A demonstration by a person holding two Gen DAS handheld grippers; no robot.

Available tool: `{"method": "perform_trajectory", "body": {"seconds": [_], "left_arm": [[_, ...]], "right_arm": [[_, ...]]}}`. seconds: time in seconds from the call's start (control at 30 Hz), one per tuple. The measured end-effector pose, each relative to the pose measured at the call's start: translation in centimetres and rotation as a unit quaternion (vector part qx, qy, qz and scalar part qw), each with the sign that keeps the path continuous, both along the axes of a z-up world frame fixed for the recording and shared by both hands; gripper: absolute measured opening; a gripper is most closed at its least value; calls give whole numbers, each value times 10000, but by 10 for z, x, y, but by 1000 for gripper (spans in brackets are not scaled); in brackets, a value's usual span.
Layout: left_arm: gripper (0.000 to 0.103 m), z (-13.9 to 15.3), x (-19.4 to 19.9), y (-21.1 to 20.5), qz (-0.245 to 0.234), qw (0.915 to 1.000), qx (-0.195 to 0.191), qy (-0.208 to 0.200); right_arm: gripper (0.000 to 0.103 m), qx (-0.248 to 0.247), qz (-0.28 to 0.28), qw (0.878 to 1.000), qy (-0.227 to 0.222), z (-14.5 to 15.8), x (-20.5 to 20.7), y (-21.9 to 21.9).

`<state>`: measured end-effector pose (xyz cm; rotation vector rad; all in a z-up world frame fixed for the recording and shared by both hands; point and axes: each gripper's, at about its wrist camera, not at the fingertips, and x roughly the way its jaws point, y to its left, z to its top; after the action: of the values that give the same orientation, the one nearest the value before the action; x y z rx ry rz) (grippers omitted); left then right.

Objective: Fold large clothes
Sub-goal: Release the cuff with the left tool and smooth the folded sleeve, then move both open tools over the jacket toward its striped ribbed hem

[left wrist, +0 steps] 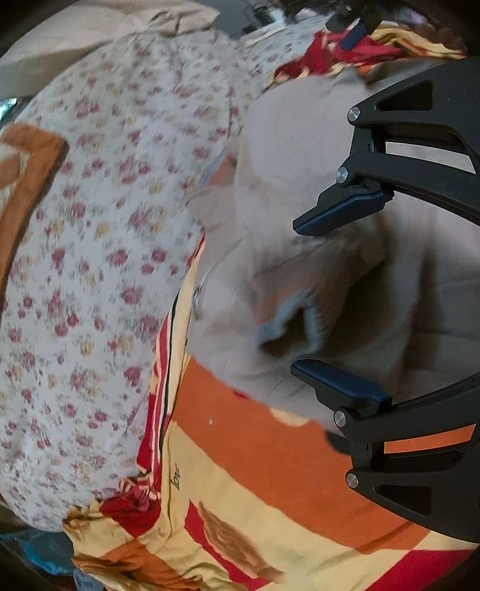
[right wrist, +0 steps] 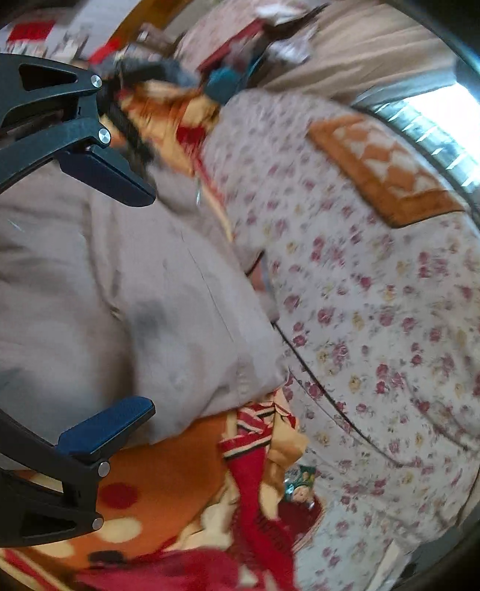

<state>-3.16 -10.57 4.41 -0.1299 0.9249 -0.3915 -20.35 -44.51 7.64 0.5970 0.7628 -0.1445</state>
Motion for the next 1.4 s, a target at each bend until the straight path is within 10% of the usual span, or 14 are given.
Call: {"method": "perform_trajectory", "body": {"seconds": [0.33,0.83,1.07,1.2,1.4], "left_arm": [[70,-28,31,3,334,9980,470,256],[70,6,-32,17,-54,9987,502,65],[70,15,-67,37,96,9990,385,197],[70,3,-90,53,120,9978,470,442],[70,-23,-106,85,448,9947,502,774]], "right_arm": [[90,-644,-190,9870,1463,-84,97,-27],[88,-911,-260,9856,1400,-33,-36,-28],[88,-1592,-170,9740,1606,-56,-14,-11],[25,-1961,-582,9648,1653,-66,8,-27],[26,-1024,-1228,9773,1393,-68,-20,-60]]}}
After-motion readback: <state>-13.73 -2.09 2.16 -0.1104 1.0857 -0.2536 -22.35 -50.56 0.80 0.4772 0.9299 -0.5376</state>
